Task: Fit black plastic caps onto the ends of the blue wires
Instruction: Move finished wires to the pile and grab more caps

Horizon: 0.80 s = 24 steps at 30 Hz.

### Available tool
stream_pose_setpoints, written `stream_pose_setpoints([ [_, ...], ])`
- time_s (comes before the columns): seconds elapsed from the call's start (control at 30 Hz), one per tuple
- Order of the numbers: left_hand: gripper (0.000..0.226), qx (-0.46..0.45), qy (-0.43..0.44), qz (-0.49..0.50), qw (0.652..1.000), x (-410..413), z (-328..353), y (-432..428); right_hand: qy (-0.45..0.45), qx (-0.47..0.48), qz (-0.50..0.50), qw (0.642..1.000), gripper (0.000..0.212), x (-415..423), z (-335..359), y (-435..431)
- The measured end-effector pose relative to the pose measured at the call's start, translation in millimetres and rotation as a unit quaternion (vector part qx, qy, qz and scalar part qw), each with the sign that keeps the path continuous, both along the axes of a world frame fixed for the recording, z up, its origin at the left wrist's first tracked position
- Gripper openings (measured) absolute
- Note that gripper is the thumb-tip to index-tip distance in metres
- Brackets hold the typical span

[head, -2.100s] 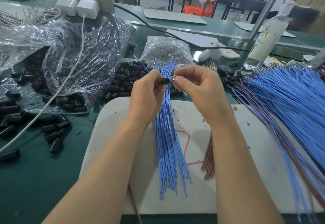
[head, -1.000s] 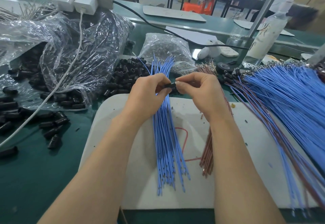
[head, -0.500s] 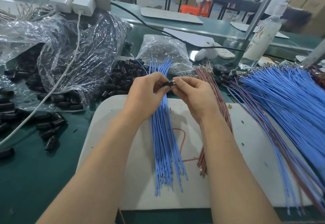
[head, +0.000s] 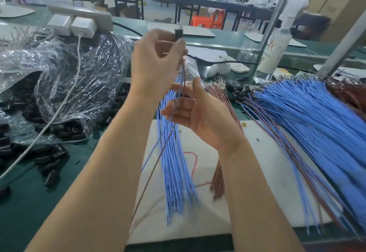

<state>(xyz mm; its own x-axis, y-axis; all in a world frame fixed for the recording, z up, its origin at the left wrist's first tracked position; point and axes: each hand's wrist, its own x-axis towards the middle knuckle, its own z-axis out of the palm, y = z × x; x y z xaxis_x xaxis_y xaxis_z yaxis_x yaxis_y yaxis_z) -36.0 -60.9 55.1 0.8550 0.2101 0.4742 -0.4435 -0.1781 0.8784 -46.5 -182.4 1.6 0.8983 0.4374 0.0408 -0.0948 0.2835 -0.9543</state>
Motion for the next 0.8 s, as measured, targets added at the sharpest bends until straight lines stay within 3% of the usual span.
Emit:
stream_pose_setpoints([
  [0.1,0.006,-0.134,-0.057,-0.018,0.989,-0.4,42.4,-16.6,-0.057,-0.032,-0.062,0.996,0.035,-25.1,17.8,-32.1],
  [0.2,0.010,-0.209,-0.048,-0.044,0.976,3.1,51.3,-53.3,-0.093,-0.123,-0.228,0.961,0.028,-49.5,25.3,-72.6],
  [0.27,0.006,-0.252,0.017,-0.076,0.964,10.5,41.7,-85.9,-0.109,-0.258,-0.359,0.890,0.020,-56.4,23.4,-99.5],
  [0.33,0.007,-0.279,0.123,-0.130,0.943,20.3,19.6,-122.9,-0.110,-0.403,-0.456,0.786,0.013,-52.9,11.7,-126.8],
  [0.4,0.008,-0.198,0.231,-0.192,0.933,27.0,-12.8,-162.4,-0.079,-0.505,-0.500,0.700,0.009,-43.4,-4.2,-148.8],
  [0.43,0.008,-0.150,0.270,-0.217,0.926,26.1,-29.4,-180.7,-0.056,-0.537,-0.501,0.677,0.012,-37.4,-13.1,-156.3],
  [0.5,0.022,-0.093,0.317,-0.238,0.914,22.0,-61.5,-209.5,-0.011,-0.580,-0.474,0.663,0.021,-25.9,-33.1,-165.2],
  [0.63,0.010,0.012,0.315,-0.220,0.923,12.2,-92.3,-226.3,-0.004,-0.637,-0.438,0.635,0.022,-11.5,-58.9,-174.4],
  [0.8,0.017,-0.032,0.305,-0.201,0.930,13.0,-90.6,-215.4,-0.011,-0.614,-0.468,0.636,0.018,-7.5,-57.3,-172.6],
])
